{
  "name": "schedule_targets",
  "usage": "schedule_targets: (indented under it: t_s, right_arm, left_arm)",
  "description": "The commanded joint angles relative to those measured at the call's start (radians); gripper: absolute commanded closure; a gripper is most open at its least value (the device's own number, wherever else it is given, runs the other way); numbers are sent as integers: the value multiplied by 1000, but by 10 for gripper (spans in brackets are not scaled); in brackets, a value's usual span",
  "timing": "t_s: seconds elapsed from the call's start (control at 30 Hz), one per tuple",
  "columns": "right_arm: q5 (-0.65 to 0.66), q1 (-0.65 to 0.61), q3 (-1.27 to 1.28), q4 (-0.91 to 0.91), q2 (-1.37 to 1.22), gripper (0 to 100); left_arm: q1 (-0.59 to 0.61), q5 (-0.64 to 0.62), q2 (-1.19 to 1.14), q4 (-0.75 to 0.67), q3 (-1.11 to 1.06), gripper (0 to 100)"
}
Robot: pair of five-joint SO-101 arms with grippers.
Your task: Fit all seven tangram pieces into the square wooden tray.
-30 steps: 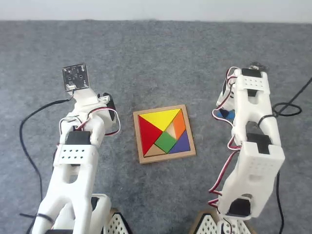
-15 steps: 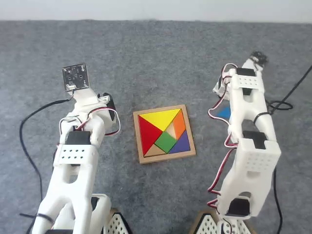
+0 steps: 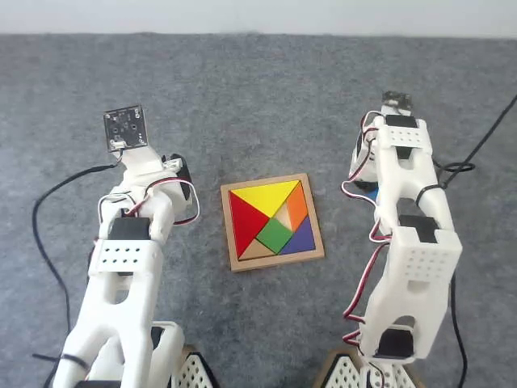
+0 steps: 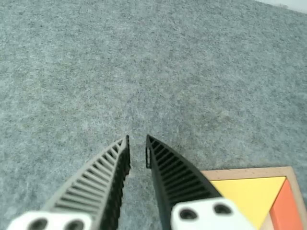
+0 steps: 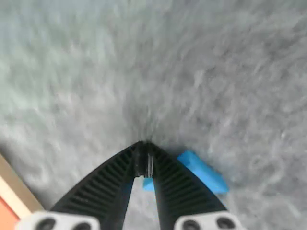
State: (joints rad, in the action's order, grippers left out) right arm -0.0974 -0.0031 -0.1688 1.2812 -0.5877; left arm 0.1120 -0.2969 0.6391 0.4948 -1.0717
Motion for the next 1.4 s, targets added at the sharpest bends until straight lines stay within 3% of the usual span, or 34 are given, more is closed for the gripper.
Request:
schedule_targets:
  t_s: [0.0,0.43,0.63,0.87,1.1,1.37]
  right_arm:
    - [124,-22,-48,117,24,969]
    - [454,-64,-55,437,211,968]
    - [327,10,43,456,461,968]
    - [133,51,423,200,673,968]
    - [48,114,528,13,535,968]
    - [26,208,247,-35,214,969]
  left_arm:
    - [-5,-5,8,-25,28,945]
    - [-5,-5,3,-23,28,945]
    - [-5,-5,8,-21,28,945]
    - [-5,-5,9,-21,28,945]
    - [-5,-5,9,-20,27,945]
    - [-6,-5,9,-20,27,945]
